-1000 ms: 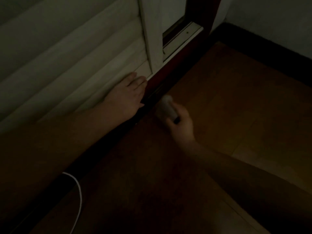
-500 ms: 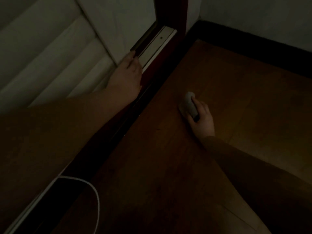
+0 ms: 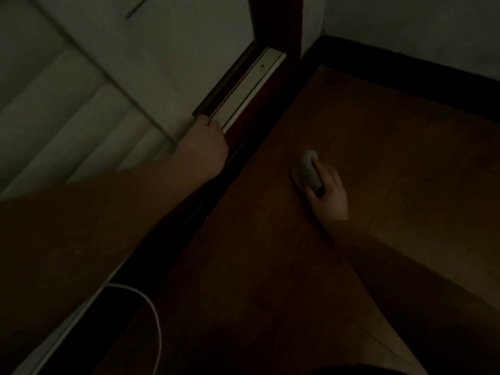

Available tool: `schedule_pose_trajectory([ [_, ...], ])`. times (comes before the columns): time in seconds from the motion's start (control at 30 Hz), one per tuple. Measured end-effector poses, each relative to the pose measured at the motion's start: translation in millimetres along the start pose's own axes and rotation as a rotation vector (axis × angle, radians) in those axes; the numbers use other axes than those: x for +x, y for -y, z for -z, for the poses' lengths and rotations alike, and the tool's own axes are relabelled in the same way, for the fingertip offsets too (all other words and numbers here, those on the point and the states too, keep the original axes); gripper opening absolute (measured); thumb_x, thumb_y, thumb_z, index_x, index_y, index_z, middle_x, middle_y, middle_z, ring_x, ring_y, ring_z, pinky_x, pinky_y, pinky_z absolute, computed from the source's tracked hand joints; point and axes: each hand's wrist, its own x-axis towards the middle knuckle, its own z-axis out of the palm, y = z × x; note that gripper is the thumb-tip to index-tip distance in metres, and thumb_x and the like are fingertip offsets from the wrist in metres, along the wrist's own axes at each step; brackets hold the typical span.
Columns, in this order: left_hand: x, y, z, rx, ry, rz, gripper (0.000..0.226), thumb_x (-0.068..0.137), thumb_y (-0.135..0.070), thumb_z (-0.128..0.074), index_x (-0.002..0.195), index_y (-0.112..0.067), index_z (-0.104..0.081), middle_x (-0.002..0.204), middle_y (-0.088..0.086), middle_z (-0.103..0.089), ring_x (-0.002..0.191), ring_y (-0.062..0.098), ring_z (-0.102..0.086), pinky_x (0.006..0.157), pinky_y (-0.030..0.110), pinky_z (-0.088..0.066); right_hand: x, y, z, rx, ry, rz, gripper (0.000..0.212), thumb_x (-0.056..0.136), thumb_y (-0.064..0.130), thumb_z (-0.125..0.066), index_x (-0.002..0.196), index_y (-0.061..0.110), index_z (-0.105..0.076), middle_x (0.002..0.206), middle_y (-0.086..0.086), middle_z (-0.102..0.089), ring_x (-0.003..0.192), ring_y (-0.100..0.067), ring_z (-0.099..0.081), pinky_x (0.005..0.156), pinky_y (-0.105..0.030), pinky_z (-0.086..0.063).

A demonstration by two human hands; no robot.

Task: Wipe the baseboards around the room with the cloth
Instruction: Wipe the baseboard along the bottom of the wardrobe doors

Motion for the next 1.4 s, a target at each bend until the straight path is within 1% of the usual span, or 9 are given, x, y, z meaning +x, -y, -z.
schedule_pose_trajectory([
  [0.17,-16.7,16.5,17.8,0.067,-0.015,-0.188,0.037,0.094,-0.028,-0.062,0.063,-0.012,-0.05,0.086,0.006,-0.066,0.064,0.015,-0.039,0.063,0.027,-0.033,7.1,4.9,1.7,0.002,0.037,-0.006,0.065,0.093,0.02,-0.065,0.151,0.026,-0.037,0.15,-0.004,-0.037,0.135,-0.021,-0.039,0.105,-0.028,-0.033],
  [0.23,-19.0,21.1,26.3,0.091,0.034,-0.192,0.041,0.104,-0.041,-0.039,0.093,-0.011,-0.064,0.108,0.006,-0.065,0.086,0.02,-0.055,0.078,0.033,-0.036,7.0,4.1,3.3,0.005,0.05,-0.01,0.066,0.093,0.021,-0.065,0.151,0.028,-0.035,0.151,-0.004,-0.035,0.134,-0.024,-0.04,0.105,-0.031,-0.036],
  [0.3,-12.7,27.9,22.5,0.077,-0.027,-0.165,0.056,0.104,-0.047,-0.023,0.133,-0.01,-0.054,0.131,0.01,-0.057,0.113,0.027,-0.055,0.095,0.038,-0.036,6.6,3.5,3.9,-0.014,0.063,0.001,0.067,0.093,0.021,-0.065,0.152,0.028,-0.033,0.151,-0.005,-0.034,0.134,-0.025,-0.04,0.105,-0.034,-0.037],
  [0.37,-10.3,34.4,18.5,-0.099,-0.099,-0.141,0.072,0.098,-0.051,-0.017,0.144,-0.003,-0.044,0.14,0.02,-0.052,0.124,0.034,-0.053,0.104,0.046,-0.035,7.4,1.8,4.2,-0.029,0.066,-0.01,0.067,0.093,0.022,-0.065,0.152,0.028,-0.033,0.151,-0.004,-0.034,0.135,-0.024,-0.039,0.106,-0.033,-0.036],
  [0.53,-7.4,47.1,-5.6,-0.278,-0.064,-0.116,0.088,0.09,-0.058,-0.006,0.153,0.0,-0.026,0.156,0.021,-0.031,0.144,0.035,-0.032,0.118,0.047,-0.019,2.3,1.5,1.0,-0.006,-0.005,-0.025,0.065,0.092,0.024,-0.067,0.149,0.024,-0.038,0.149,-0.005,-0.039,0.137,-0.024,-0.039,0.11,-0.043,-0.039],
  [0.67,7.8,43.4,-14.1,-0.287,-0.042,-0.096,0.066,0.105,-0.046,-0.025,0.158,-0.01,-0.008,0.165,0.011,-0.012,0.151,0.025,-0.011,0.122,0.04,-0.009,7.6,7.6,5.4,0.041,0.023,-0.091,0.064,0.091,0.03,-0.067,0.148,0.026,-0.037,0.149,-0.004,-0.04,0.135,-0.022,-0.041,0.109,-0.039,-0.037],
  [0.87,53.7,40.9,-3.8,-0.369,-0.101,-0.184,0.068,0.105,-0.049,-0.024,0.158,-0.013,-0.001,0.166,0.007,0.0,0.152,0.022,-0.006,0.123,0.039,-0.008,19.5,10.9,24.2,0.043,0.245,-0.184,0.063,0.096,0.029,-0.061,0.151,0.032,-0.029,0.153,0.0,-0.033,0.134,-0.017,-0.037,0.107,-0.032,-0.033],
  [1.03,70.3,46.4,11.3,-0.412,0.106,-0.292,0.075,0.104,-0.05,-0.027,0.155,-0.016,0.017,0.163,0.001,0.022,0.152,0.018,0.007,0.124,0.04,-0.008,45.7,17.3,45.6,0.061,0.491,-0.307,0.064,0.096,0.027,-0.062,0.15,0.037,-0.031,0.155,0.002,-0.033,0.139,-0.027,-0.038,0.11,-0.048,-0.04],
  [1.4,64.8,50.9,9.5,-0.541,0.128,-0.354,0.076,0.107,-0.037,-0.034,0.153,-0.011,0.02,0.161,0.005,0.027,0.15,0.02,0.016,0.121,0.034,0.001,37.4,123.1,97.8,0.143,0.209,-0.414,0.057,0.091,0.022,-0.069,0.143,0.026,-0.046,0.143,-0.002,-0.047,0.122,-0.021,-0.053,0.085,-0.02,-0.048],
])
